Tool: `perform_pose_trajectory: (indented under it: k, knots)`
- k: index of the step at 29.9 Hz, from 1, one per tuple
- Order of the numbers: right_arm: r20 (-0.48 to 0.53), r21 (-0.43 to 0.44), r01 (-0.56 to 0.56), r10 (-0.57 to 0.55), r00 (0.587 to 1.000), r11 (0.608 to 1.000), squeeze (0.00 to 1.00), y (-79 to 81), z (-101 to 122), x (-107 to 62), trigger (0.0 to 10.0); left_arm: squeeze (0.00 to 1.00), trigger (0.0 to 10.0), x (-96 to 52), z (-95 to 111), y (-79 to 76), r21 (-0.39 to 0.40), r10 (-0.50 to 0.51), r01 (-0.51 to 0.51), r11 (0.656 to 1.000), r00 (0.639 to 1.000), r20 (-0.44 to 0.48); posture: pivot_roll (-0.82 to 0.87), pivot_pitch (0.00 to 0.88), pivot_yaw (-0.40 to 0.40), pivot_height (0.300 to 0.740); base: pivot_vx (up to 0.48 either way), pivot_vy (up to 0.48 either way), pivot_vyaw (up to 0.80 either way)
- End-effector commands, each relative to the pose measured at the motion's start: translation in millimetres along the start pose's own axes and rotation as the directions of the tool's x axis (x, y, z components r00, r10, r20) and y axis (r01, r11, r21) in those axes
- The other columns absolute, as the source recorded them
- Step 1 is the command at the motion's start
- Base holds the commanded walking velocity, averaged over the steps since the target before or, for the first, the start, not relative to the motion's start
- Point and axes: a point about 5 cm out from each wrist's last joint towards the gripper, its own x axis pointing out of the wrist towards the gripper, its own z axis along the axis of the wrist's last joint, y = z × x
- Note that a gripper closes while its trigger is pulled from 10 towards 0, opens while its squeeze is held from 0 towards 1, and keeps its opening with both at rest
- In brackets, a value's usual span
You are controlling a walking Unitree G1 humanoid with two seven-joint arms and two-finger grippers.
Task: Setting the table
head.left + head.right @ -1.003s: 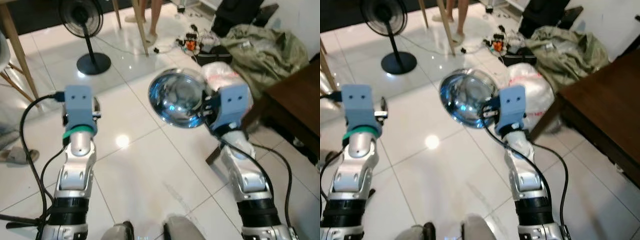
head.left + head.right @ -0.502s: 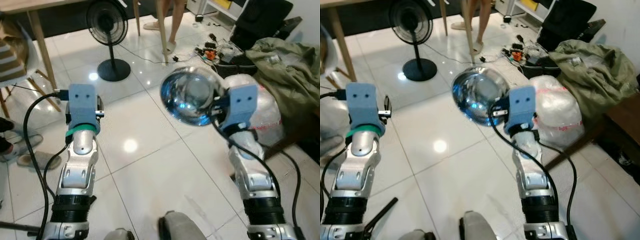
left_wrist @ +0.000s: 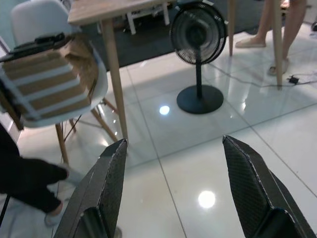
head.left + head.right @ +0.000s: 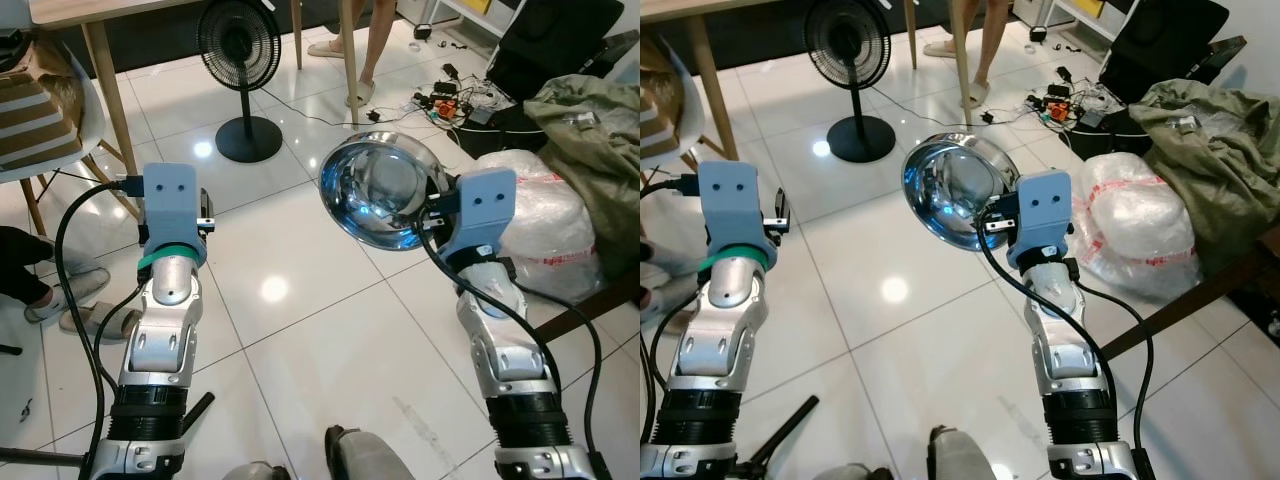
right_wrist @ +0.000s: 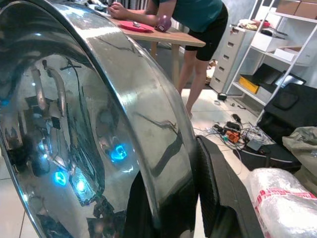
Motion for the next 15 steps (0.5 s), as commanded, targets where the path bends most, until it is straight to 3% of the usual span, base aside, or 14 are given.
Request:
perform_pose_trajectory:
  k: [1,15]
  knots:
    - [0.015,0.014,0.01,-0.01,1.0,1.0,0.0,-2.2,0.6,-1.7,10.0,0.0,10.0,-0.2,-5.7,-1.0,-0.007,0.0,0.0,1.0,1.0,-0.03,-0.19,0.0,0.039,0.74,0.0,0.0,0.0]
    - [0.014,0.02,0.0,0.0,1.0,1.0,0.0,-1.0,-0.1,-1.7,10.0,0.0,10.0,-1.2,-3.5,-2.9,-0.012,-0.013,0.013,1.0,1.0,-0.01,-0.19,0.0,0.033,0.74,0.0,0.0,0.0]
